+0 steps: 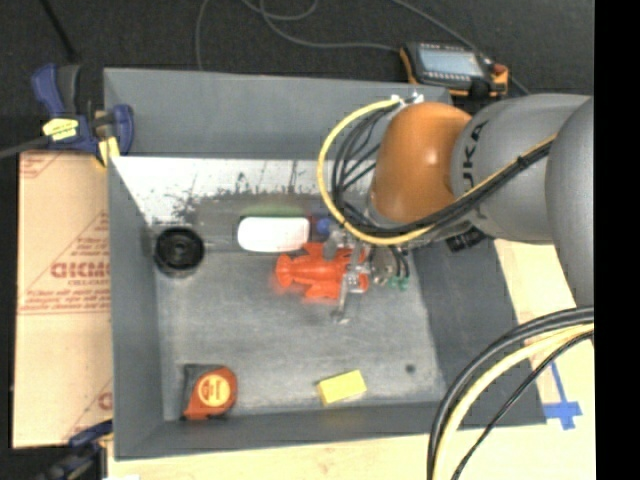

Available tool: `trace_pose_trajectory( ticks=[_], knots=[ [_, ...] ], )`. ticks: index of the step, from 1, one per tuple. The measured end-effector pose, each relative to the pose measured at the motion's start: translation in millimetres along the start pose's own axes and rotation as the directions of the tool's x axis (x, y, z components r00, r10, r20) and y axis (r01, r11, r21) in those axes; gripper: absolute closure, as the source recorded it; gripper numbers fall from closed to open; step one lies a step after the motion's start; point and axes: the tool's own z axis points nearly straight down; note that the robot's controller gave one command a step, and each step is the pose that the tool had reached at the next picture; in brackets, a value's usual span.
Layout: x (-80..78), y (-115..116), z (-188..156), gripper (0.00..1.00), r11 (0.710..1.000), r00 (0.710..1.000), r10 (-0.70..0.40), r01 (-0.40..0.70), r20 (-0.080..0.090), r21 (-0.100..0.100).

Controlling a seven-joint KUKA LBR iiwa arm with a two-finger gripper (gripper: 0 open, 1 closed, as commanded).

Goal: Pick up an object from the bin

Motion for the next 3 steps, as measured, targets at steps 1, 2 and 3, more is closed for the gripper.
trace_pose_trajectory(
  ticks=[1,2,3],
  knots=[
    [12.4,4.2,15.7,0.00,0.999,0.999,0.038,-0.038,-0.007,0.002],
    [6.0,-14.3,37.1,0.00,0.999,0.999,0.043,-0.043,0.001,0.001],
    [-38.8,-0.5,49.7,1.00,0.983,0.983,0.185,-0.185,0.002,0.001]
  ],
)
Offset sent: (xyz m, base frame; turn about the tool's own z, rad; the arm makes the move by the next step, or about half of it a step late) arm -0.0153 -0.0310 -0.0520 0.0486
